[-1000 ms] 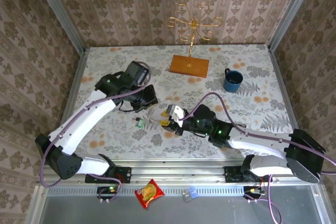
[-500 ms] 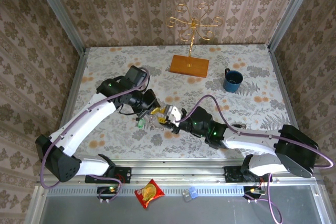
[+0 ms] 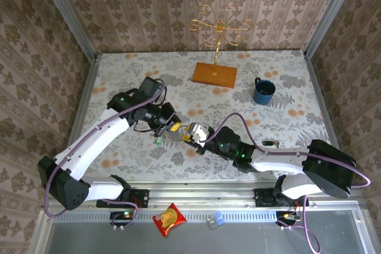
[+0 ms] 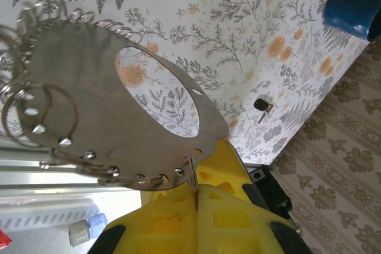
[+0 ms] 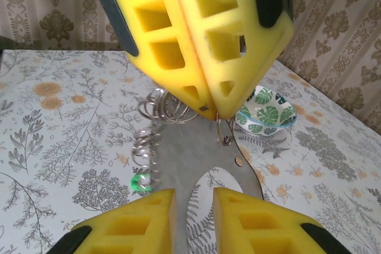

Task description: Put the keys on the keyring

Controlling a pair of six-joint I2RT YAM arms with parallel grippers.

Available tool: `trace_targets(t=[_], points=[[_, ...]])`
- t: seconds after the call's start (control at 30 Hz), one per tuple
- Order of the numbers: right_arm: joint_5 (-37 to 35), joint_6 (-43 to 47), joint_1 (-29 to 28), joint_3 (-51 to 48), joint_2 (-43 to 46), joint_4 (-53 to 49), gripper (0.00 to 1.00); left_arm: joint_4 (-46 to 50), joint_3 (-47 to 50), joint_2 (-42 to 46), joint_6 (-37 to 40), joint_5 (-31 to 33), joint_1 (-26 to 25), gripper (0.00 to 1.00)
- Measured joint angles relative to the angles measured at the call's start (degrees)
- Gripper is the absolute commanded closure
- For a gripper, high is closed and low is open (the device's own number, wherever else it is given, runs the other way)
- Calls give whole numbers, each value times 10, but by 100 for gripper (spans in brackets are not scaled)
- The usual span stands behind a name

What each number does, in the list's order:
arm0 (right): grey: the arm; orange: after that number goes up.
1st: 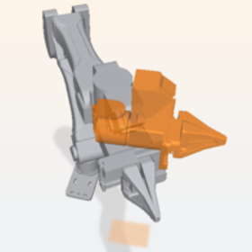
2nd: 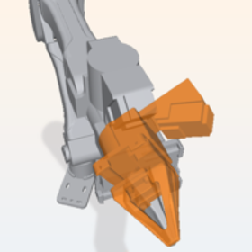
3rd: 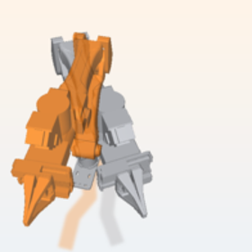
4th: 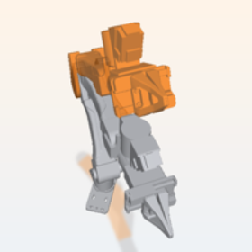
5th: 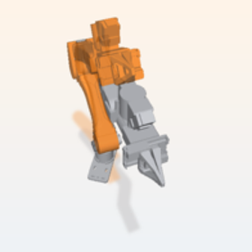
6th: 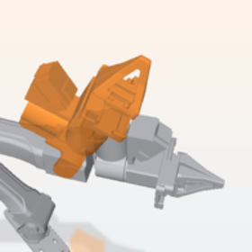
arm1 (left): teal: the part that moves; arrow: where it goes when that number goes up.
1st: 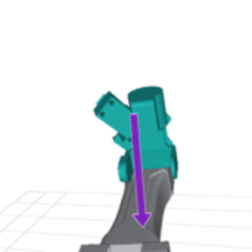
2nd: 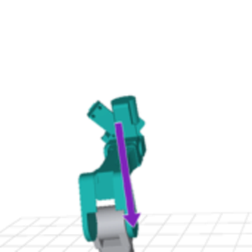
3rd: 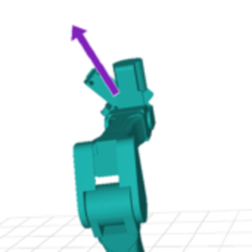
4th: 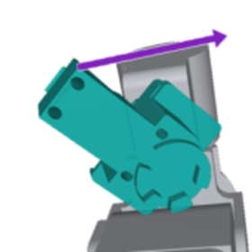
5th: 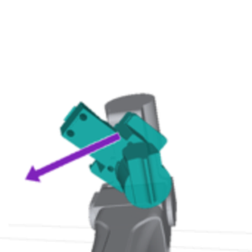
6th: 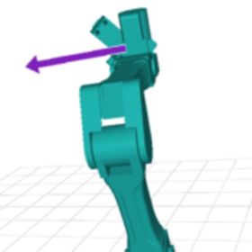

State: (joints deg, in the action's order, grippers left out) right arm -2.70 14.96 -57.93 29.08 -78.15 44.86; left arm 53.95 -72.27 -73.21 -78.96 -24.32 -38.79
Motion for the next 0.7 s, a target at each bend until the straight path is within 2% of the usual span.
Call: trace_targets(t=[0.37,0.7], points=[[-3,-5,0,2,-14,54,76,-7,5,3,-15,-14,0,100],[-5,-8,0,4,-38,63,76,-9,14,7,-21,-19,0,100]])
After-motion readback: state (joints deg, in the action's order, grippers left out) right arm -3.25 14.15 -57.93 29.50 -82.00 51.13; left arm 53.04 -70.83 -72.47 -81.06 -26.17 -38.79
